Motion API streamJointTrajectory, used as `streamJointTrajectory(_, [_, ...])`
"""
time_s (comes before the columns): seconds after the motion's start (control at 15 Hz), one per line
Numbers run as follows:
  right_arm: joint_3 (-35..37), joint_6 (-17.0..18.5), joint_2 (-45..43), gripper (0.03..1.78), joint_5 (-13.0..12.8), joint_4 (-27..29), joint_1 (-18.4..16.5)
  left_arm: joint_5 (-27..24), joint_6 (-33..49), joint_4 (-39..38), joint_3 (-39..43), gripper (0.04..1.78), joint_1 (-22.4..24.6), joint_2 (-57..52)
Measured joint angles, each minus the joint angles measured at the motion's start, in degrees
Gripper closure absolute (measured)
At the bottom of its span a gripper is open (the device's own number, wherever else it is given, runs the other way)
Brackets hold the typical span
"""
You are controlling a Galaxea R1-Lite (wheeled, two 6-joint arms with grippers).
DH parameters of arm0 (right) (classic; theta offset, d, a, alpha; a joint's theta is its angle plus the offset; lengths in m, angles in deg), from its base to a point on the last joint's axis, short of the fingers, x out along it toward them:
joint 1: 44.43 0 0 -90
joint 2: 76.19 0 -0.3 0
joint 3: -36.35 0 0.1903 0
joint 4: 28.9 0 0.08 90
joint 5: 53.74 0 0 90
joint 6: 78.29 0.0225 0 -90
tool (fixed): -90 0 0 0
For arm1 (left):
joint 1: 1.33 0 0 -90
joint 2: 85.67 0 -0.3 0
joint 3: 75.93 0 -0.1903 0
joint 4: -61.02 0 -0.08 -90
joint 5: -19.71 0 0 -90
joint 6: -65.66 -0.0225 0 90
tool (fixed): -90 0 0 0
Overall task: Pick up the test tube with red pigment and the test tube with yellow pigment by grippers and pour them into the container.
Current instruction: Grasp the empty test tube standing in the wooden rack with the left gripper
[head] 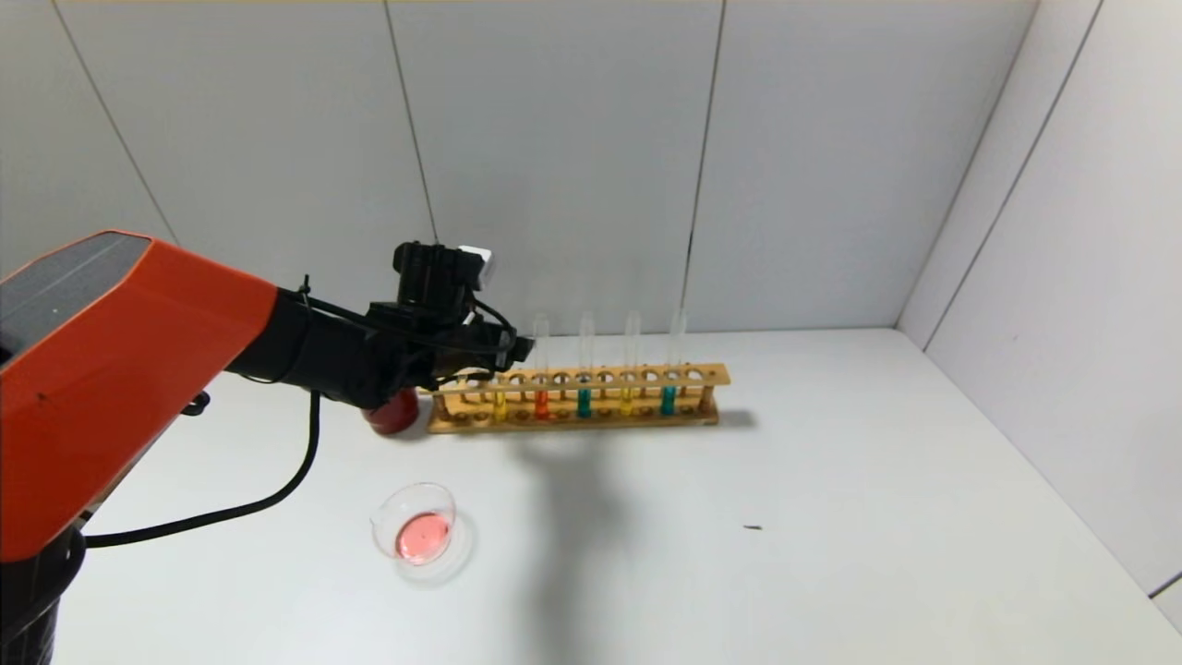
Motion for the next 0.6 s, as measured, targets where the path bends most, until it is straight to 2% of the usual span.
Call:
streamJointTrajectory(0.13, [0.0, 0.0, 0.0, 0.06, 0.0, 0.0, 0.0, 0.0, 0.1, -0.2, -0.9, 0.29, -0.1, 1.1])
streamJointTrajectory(0.27, [0.0, 0.0, 0.0, 0.06, 0.0, 0.0, 0.0, 0.1, 0.1, -0.3, -1.1, 0.55, 0.0, 1.4])
streamJointTrajectory(0.47, [0.0, 0.0, 0.0, 0.06, 0.0, 0.0, 0.0, 0.1, 0.0, -0.4, -1.1, 1.12, -0.1, 1.3])
streamJointTrajectory(0.6, [0.0, 0.0, 0.0, 0.06, 0.0, 0.0, 0.0, 0.3, -0.1, -0.4, -1.0, 1.42, -0.2, 0.9])
